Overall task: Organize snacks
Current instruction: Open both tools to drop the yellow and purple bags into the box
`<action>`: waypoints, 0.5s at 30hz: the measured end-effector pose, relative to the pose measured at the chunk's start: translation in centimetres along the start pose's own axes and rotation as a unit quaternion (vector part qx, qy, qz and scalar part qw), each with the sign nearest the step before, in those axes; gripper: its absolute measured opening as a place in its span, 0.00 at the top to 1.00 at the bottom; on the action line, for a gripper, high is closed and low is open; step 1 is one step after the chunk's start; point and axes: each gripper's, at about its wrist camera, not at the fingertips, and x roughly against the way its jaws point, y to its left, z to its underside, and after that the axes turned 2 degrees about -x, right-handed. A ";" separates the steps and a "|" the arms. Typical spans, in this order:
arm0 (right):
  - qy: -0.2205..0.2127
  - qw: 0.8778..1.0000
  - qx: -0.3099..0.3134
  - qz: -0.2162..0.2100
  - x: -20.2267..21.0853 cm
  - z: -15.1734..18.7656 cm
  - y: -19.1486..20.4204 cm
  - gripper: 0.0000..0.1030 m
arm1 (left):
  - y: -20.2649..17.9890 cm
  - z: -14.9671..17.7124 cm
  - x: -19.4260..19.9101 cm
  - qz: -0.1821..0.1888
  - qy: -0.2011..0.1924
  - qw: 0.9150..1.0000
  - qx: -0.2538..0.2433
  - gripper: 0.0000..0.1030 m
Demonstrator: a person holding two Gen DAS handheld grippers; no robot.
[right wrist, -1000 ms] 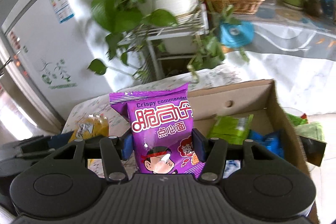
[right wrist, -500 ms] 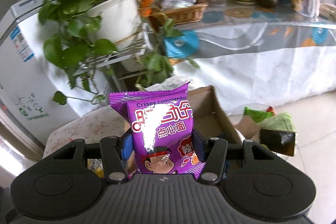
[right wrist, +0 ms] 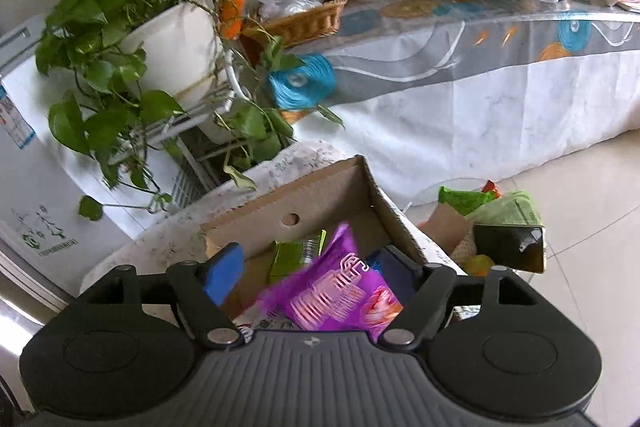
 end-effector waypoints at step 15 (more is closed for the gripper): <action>0.001 0.998 0.036 -0.055 -0.2 0.5 2.8 0.13 | 4.6 0.8 3.2 -0.062 0.018 0.997 0.043 0.11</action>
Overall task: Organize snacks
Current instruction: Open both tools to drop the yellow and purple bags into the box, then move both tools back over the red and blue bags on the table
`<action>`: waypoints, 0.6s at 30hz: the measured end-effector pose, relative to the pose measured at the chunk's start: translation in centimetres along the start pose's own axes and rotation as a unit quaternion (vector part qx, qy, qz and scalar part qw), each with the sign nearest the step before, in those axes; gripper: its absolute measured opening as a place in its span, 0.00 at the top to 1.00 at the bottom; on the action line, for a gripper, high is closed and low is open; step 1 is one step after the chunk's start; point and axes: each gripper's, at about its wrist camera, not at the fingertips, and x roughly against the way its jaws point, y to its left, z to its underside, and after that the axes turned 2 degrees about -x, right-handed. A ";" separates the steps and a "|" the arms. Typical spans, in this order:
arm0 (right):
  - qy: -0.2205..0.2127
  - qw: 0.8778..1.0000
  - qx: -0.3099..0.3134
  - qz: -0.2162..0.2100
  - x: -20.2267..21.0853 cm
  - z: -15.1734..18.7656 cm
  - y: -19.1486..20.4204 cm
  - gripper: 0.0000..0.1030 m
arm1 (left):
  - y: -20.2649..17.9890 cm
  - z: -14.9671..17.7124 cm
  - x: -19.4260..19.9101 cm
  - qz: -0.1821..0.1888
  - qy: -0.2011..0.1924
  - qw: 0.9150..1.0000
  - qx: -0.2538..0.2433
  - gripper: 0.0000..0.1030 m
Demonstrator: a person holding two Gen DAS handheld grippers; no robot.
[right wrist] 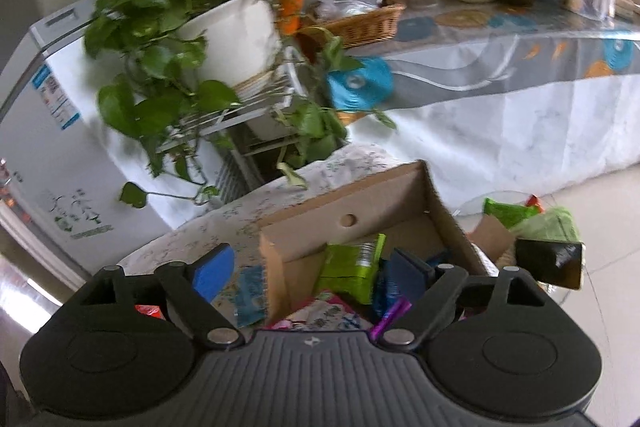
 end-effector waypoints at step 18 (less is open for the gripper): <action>0.018 0.998 0.050 -0.031 -2.4 1.6 5.0 0.11 | 10.6 -0.1 5.1 -0.133 -0.034 0.985 0.100 0.10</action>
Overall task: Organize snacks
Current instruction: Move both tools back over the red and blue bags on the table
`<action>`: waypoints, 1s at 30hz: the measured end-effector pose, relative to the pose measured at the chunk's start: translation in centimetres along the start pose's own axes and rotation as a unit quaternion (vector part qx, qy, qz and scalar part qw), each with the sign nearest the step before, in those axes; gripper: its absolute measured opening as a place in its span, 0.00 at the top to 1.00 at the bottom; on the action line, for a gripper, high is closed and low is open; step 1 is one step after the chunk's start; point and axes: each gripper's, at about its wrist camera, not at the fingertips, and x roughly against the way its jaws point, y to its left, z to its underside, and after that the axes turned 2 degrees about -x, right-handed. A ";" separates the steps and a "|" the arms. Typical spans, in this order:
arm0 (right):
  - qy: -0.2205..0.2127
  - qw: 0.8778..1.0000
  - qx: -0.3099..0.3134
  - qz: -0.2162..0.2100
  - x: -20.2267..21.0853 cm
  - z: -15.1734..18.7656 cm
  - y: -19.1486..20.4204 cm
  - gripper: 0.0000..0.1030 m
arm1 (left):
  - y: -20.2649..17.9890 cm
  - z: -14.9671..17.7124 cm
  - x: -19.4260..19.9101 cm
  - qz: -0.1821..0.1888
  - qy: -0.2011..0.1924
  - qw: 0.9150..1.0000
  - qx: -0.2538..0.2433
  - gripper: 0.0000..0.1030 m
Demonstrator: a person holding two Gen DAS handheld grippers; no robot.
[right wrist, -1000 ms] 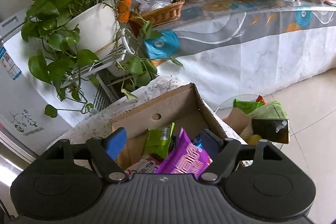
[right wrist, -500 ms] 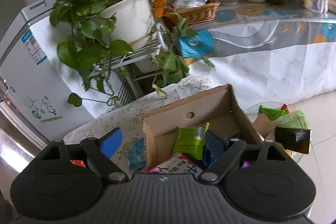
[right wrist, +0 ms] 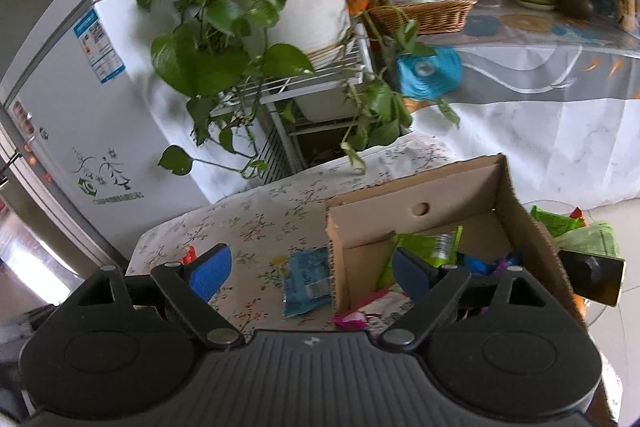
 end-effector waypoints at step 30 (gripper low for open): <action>0.036 0.985 0.076 0.152 -13.7 7.1 7.8 0.06 | 9.8 -1.4 -11.4 -0.089 0.039 0.991 0.092 0.07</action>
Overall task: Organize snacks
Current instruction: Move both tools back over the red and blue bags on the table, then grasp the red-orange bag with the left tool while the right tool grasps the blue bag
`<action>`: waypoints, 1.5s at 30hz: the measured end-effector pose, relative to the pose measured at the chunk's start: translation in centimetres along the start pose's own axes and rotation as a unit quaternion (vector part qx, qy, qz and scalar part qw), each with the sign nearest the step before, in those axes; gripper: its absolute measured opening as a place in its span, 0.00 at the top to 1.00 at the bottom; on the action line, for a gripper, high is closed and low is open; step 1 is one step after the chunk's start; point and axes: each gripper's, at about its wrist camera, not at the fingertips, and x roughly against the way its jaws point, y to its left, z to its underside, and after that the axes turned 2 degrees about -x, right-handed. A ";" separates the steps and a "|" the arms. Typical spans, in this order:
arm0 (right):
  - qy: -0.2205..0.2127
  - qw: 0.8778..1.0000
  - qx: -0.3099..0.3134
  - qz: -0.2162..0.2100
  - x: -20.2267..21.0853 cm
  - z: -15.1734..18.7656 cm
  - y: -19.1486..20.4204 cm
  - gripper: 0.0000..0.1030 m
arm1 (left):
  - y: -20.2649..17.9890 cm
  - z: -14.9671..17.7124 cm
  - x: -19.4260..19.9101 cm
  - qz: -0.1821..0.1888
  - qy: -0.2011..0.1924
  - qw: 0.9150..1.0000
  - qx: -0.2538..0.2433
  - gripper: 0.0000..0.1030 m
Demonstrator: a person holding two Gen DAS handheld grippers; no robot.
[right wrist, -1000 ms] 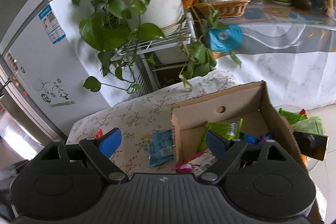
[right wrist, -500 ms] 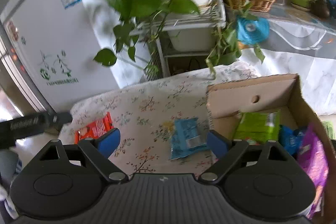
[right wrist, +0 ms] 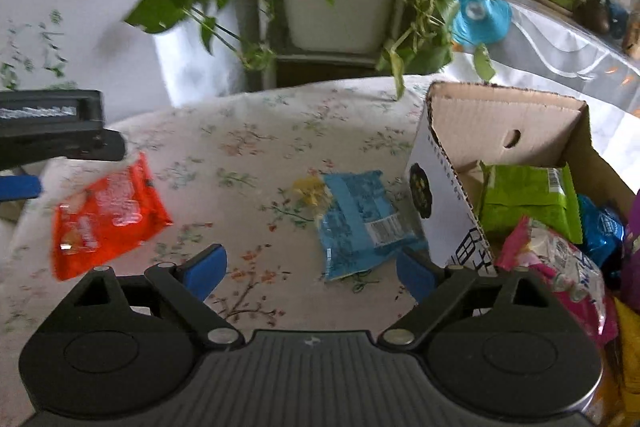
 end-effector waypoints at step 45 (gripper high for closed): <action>-0.076 0.994 -0.024 0.072 -4.5 -1.0 3.6 0.00 | 5.6 0.1 -2.5 -0.033 0.018 0.997 0.065 0.11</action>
